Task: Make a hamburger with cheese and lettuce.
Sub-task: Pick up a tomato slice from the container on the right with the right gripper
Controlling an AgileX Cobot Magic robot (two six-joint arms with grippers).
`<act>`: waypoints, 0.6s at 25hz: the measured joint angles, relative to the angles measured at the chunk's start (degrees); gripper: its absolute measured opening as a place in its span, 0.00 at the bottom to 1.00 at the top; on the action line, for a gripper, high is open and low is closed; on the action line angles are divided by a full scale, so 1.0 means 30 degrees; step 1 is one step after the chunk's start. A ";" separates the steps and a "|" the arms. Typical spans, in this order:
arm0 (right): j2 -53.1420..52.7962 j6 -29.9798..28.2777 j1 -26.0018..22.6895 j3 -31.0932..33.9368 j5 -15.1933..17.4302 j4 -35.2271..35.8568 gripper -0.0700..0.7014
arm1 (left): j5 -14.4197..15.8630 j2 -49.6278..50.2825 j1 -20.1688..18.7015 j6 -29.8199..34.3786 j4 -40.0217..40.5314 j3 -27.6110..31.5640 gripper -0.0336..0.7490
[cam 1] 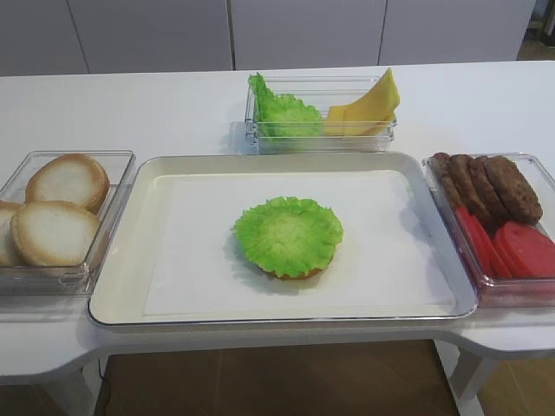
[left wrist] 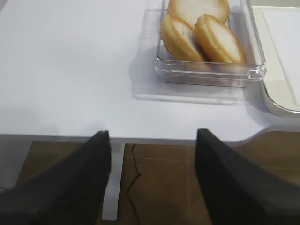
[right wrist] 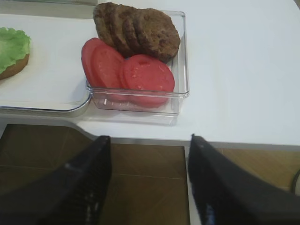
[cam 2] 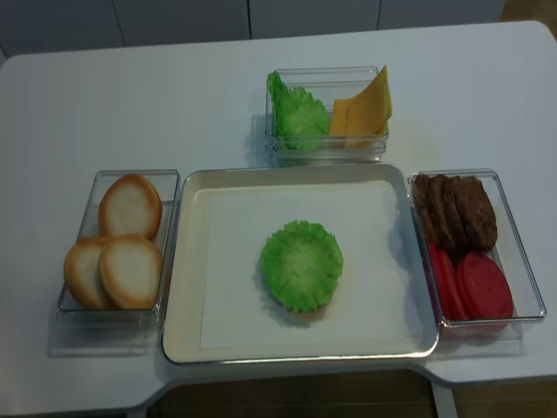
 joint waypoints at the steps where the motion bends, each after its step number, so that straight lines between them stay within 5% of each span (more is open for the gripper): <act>1: 0.0000 0.0042 0.0000 -0.0036 -0.0013 0.0164 0.61 | 0.0000 0.0000 0.0000 0.0000 0.0000 0.0000 0.59; 7: 0.0812 0.2189 0.0000 -0.2000 -0.0404 0.1244 0.61 | 0.0000 0.0000 0.0000 0.0000 0.0000 0.0000 0.59; 15: 0.6779 0.2541 0.0000 -0.5816 -0.0557 0.1399 0.61 | 0.0000 0.0000 0.0000 0.0000 0.0000 0.0000 0.59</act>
